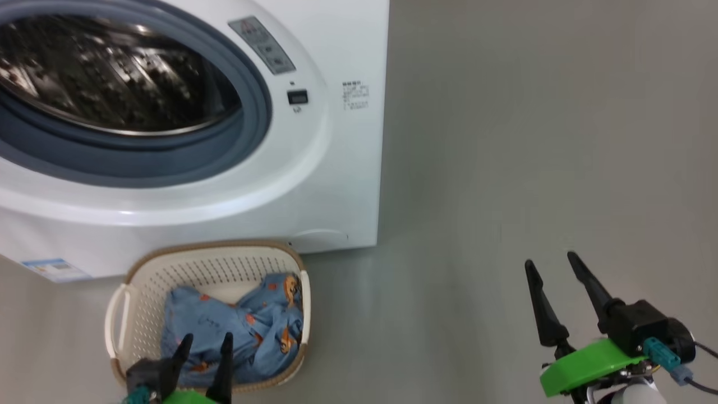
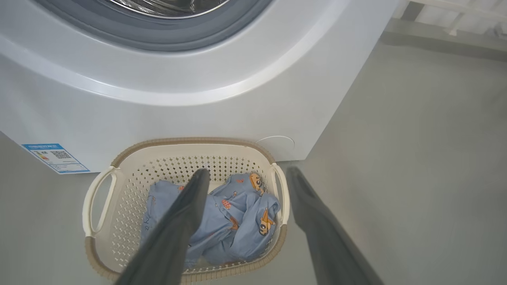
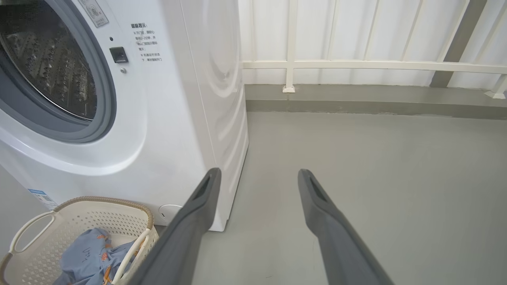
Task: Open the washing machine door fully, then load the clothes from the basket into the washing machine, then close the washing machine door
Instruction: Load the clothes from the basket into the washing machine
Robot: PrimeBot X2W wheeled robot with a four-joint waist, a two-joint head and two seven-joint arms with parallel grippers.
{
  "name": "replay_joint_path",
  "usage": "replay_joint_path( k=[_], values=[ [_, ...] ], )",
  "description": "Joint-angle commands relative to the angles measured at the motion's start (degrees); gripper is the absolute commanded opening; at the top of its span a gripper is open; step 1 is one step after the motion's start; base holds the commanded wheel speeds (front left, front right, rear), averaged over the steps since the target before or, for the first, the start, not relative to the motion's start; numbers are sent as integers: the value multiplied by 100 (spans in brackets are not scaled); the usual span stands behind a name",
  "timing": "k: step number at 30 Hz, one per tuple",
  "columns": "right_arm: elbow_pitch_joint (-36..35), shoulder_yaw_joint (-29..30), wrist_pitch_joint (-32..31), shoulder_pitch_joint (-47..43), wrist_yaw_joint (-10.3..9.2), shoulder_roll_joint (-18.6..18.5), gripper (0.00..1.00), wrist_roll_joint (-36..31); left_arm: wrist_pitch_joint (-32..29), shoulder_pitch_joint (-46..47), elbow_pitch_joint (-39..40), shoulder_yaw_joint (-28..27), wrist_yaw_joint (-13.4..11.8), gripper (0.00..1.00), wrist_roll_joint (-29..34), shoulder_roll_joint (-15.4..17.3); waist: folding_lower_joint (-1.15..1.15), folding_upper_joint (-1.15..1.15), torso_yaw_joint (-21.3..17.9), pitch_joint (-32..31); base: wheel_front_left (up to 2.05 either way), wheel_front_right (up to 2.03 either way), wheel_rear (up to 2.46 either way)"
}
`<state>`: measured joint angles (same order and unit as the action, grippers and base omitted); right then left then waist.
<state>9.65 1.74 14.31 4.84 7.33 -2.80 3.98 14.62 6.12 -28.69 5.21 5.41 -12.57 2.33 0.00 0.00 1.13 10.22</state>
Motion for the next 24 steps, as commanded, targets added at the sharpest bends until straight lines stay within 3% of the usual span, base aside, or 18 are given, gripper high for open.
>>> replay_joint_path(
  k=[1, 9, 13, 24],
  values=[
    [-173, -124, 69, 176, 16, -8, 100, -31, 38, 285, -84, -142, 32, 100, 64, 102, 0, 0, -179, 693, 0, 0, 0],
    [-371, -131, 69, 454, 16, -16, 100, -86, 27, 1642, -2071, -47, 95, 100, 152, 385, 0, 0, -478, 1644, 0, 0, 0],
    [-459, -161, 69, 576, 16, -50, 100, -129, -321, 2291, -3037, 144, 100, 100, 325, 589, 0, 0, -630, 2074, 0, 0, 0],
    [-683, -149, 69, 799, 16, -49, 100, -148, -498, 3402, -4170, 302, -1, 100, 444, 866, 0, 0, -885, 2948, 0, 0, 0]
  ],
)
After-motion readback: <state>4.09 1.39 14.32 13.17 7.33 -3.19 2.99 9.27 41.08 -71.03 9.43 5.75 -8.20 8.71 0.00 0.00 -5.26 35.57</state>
